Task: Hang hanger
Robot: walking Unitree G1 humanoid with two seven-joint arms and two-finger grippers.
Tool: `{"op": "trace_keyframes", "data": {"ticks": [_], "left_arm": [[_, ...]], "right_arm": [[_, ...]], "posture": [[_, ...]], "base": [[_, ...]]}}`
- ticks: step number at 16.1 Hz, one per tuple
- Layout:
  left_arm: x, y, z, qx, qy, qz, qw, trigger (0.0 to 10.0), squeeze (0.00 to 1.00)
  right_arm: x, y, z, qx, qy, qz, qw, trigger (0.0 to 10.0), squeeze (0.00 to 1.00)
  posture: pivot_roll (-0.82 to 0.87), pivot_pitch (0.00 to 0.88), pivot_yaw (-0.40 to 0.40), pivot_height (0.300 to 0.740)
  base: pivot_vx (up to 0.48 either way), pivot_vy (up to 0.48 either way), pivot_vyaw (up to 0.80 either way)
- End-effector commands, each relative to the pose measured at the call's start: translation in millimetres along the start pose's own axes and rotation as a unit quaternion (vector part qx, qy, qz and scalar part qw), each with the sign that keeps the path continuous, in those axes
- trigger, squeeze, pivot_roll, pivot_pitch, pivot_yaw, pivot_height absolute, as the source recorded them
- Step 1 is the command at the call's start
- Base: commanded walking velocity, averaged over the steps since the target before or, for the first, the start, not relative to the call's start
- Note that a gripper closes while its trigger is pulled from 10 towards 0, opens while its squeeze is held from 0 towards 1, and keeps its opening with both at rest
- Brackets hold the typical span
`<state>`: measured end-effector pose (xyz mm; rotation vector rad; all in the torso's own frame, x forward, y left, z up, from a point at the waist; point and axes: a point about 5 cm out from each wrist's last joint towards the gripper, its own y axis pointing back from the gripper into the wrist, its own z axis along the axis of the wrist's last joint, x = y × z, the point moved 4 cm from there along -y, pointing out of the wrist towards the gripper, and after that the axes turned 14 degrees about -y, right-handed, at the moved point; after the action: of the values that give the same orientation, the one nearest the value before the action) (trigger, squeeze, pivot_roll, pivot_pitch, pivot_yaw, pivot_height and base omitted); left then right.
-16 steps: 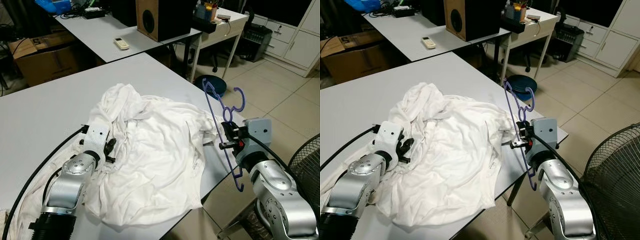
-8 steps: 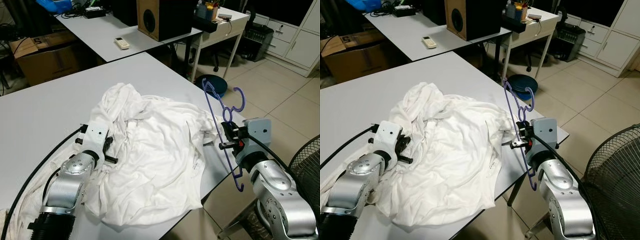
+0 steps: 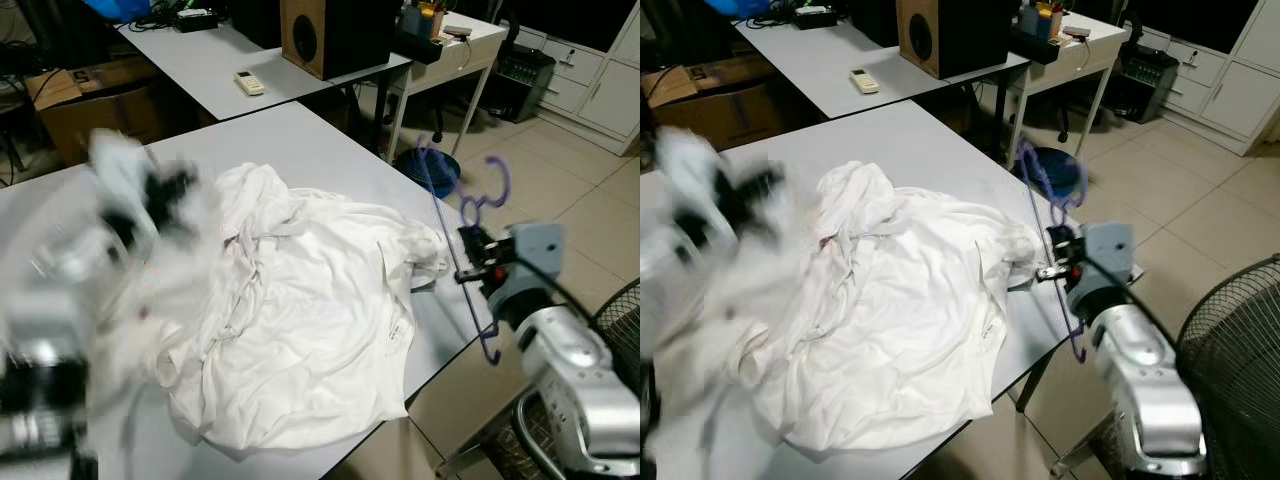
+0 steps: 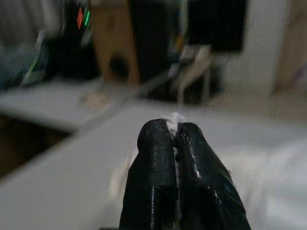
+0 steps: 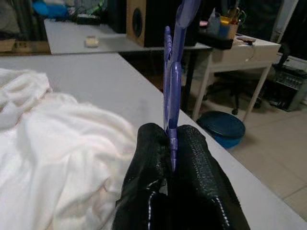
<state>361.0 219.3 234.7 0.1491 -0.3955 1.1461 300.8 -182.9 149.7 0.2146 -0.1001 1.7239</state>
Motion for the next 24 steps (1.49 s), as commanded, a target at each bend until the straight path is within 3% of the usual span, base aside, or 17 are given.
{"op": "trace_keyframes", "data": {"ticks": [1, 2, 4, 5, 8, 9, 10, 15, 16, 18, 19, 20, 21, 22, 23, 24], "left_arm": [[8.0, -1.6, 28, -0.065, 0.009, -0.018, 0.998, 0.0, 0.00], [12.8, -3.8, 60, -0.125, 0.021, -0.040, 0.991, 0.0, 0.00], [17.9, -5.3, 73, -0.148, 0.025, -0.048, 0.987, 0.0, 0.00], [34.2, -7.0, 92, -0.188, 0.046, -0.034, 0.981, 0.0, 0.00], [60.0, -10.0, 117, -0.235, 0.088, 0.006, 0.968, 0.0, 0.00], [59.3, -12.8, 120, -0.235, 0.090, 0.001, 0.968, 0.0, 0.00], [49.2, -17.6, 116, -0.216, 0.069, -0.020, 0.974, 0.0, 0.00], [29.8, -32.2, 105, -0.182, 0.075, -0.049, 0.979, 0.0, 0.00], [14.1, -38.6, 89, -0.131, 0.025, -0.074, 0.988, 0.0, 0.00], [16.2, -47.4, 75, -0.081, -0.016, -0.046, 0.996, 0.0, 0.00], [29.3, -51.4, 87, -0.100, -0.007, -0.013, 0.995, 0.0, 0.00], [45.9, -48.4, 128, -0.190, 0.059, 0.005, 0.980, 0.0, 0.00], [60.5, -39.8, 165, -0.266, 0.118, 0.008, 0.957, 0.0, 0.00], [81.6, -20.7, 214, -0.367, 0.197, -0.002, 0.909, 0.0, 0.00], [89.4, -11.6, 232, -0.393, 0.209, -0.021, 0.895, 0.0, 0.00], [89.1, -11.1, 233, -0.390, 0.205, -0.029, 0.897, 0.0, 0.00]], "right_arm": [[0.0, -1.3, 12, -0.027, -0.015, 0.010, 0.999, 10.0, 0.00], [5.3, -0.3, 21, -0.045, -0.030, 0.035, 0.998, 10.0, 0.00], [12.7, 2.0, 26, -0.053, -0.040, 0.068, 0.995, 10.0, 0.00], [20.8, 7.9, 35, -0.068, -0.055, 0.115, 0.989, 10.0, 0.00], [36.2, 22.6, 56, -0.098, -0.114, 0.201, 0.968, 10.0, 0.00], [42.8, 27.5, 59, -0.098, -0.121, 0.233, 0.960, 10.0, 0.00], [48.9, 31.5, 58, -0.087, -0.123, 0.260, 0.954, 10.0, 0.00], [47.4, 32.7, 56, -0.080, -0.132, 0.262, 0.952, 10.0, 0.00], [49.6, 33.7, 55, -0.073, -0.130, 0.271, 0.951, 10.0, 0.00], [52.7, 36.6, 47, -0.044, -0.113, 0.286, 0.950, 10.0, 0.00], [53.2, 37.9, 42, -0.030, -0.102, 0.290, 0.951, 10.0, 0.00], [52.8, 37.9, 42, -0.029, -0.100, 0.289, 0.952, 10.0, 0.00], [51.7, 37.8, 44, -0.034, -0.103, 0.287, 0.952, 10.0, 0.00], [49.3, 37.2, 47, -0.045, -0.109, 0.279, 0.953, 10.0, 0.00], [45.5, 35.6, 53, -0.064, -0.123, 0.266, 0.954, 10.0, 0.00], [44.1, 35.0, 55, -0.071, -0.128, 0.262, 0.954, 10.0, 0.00]], "posture": [[-0.07, 0.000, -0.006, 0.740], [-0.07, 0.000, 0.001, 0.740], [-0.07, 0.000, 0.008, 0.740], [-0.07, 0.000, 0.008, 0.740], [-0.07, 0.000, 0.008, 0.740], [-0.08, 0.000, 0.019, 0.740], [-0.08, 0.000, 0.019, 0.740], [-0.08, 0.000, 0.015, 0.740], [-0.08, 0.000, 0.015, 0.740], [-0.08, 0.000, 0.014, 0.740], [-0.08, 0.000, 0.013, 0.740], [-0.08, 0.000, 0.016, 0.740], [-0.08, 0.000, 0.017, 0.740], [-0.07, 0.000, 0.021, 0.740], [-0.07, 0.000, 0.023, 0.740], [-0.07, 0.000, 0.025, 0.740]], "base": [[0.000, 0.000, 0.00], [0.000, 0.000, 0.00], [0.000, 0.000, 0.00], [0.000, 0.000, 0.00], [0.000, 0.000, 0.00], [0.000, 0.000, 0.00], [0.000, 0.000, 0.00], [0.000, 0.000, 0.00], [0.000, 0.000, 0.00], [0.000, 0.000, 0.00], [0.000, 0.000, 0.00], [0.000, 0.000, 0.00], [0.000, 0.000, 0.00], [0.000, 0.000, 0.00], [0.000, 0.000, 0.00], [0.000, 0.000, 0.00]]}}
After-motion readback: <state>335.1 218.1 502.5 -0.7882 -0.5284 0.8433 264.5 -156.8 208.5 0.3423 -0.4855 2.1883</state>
